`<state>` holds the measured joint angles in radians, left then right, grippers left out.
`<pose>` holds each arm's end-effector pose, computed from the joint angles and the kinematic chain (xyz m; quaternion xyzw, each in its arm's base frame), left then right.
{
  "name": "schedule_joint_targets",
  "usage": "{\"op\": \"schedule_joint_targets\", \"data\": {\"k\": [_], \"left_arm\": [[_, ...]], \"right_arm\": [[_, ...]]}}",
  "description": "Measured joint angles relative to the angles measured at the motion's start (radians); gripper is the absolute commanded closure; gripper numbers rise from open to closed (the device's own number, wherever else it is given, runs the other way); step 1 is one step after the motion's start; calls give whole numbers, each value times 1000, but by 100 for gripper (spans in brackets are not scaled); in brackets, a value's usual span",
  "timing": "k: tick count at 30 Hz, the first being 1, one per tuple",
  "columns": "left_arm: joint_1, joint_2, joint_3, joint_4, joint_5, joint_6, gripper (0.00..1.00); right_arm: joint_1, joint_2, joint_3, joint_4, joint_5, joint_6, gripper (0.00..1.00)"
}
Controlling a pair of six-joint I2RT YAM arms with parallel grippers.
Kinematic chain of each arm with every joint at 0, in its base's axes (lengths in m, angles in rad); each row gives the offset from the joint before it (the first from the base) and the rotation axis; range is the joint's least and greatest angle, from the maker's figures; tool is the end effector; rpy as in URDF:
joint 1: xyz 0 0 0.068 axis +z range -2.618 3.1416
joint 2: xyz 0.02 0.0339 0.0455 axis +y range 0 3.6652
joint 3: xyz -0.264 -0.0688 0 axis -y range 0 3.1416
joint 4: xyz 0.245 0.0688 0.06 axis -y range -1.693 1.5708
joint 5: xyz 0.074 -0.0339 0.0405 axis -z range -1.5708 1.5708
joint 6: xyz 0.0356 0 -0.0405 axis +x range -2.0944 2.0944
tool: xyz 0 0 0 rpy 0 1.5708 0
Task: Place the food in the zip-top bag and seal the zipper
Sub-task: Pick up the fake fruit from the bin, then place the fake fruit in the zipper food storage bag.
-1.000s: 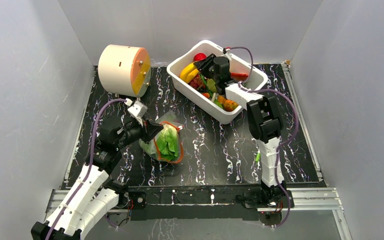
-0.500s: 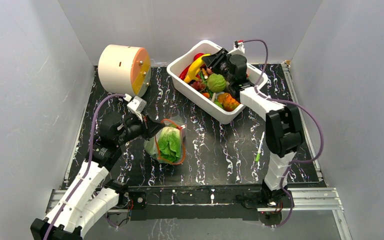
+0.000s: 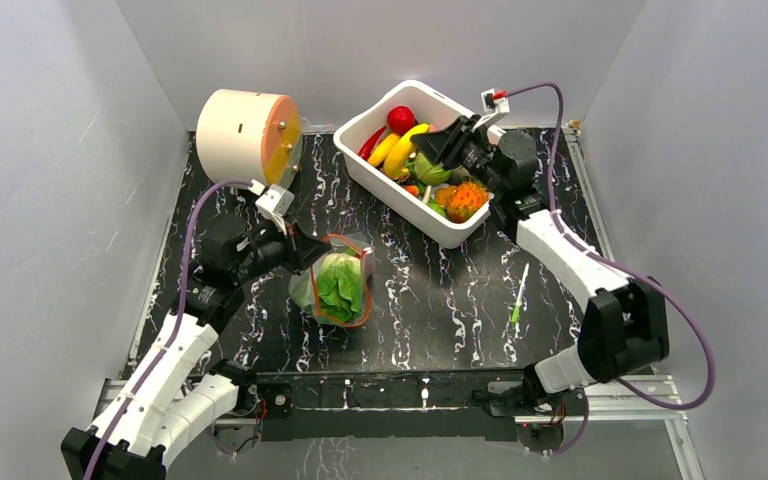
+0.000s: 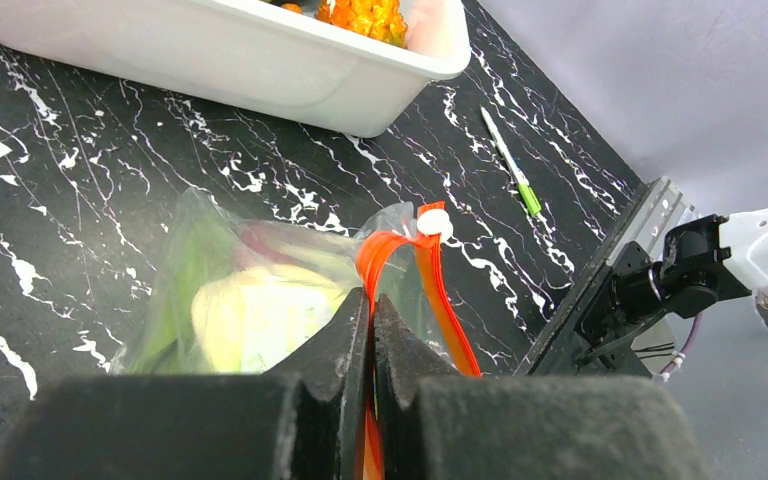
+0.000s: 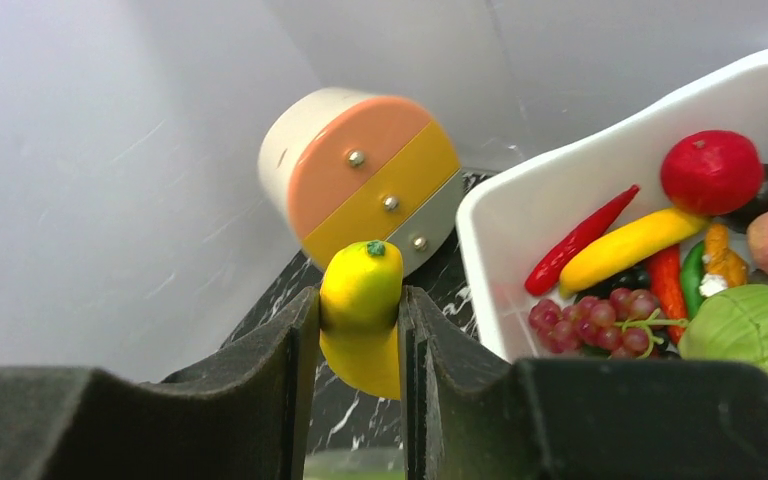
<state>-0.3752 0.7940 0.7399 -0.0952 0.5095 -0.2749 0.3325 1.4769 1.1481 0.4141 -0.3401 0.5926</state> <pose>0.1674 -0.0846 0.3328 0.2010 0.7243 -0.3826 0.5373 0.3304 0.1267 0.3632 -0.0372 0.6771 0.4264 0.5986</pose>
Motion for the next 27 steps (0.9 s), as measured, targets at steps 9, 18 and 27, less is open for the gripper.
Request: {"op": "schedule_joint_targets", "data": {"k": [9,18,27], "left_arm": [[0,9,12,-18,2,-33,100],[0,56,44,-24,1,-70,100],[0,60,53,-34,-5,-86,100]], "right_arm": [[1,-219,-126,-46,-215,-51,85],[95,-352,-179,-35,-367,-100,82],[325,-359,-179,-56,-386,-185,81]]}}
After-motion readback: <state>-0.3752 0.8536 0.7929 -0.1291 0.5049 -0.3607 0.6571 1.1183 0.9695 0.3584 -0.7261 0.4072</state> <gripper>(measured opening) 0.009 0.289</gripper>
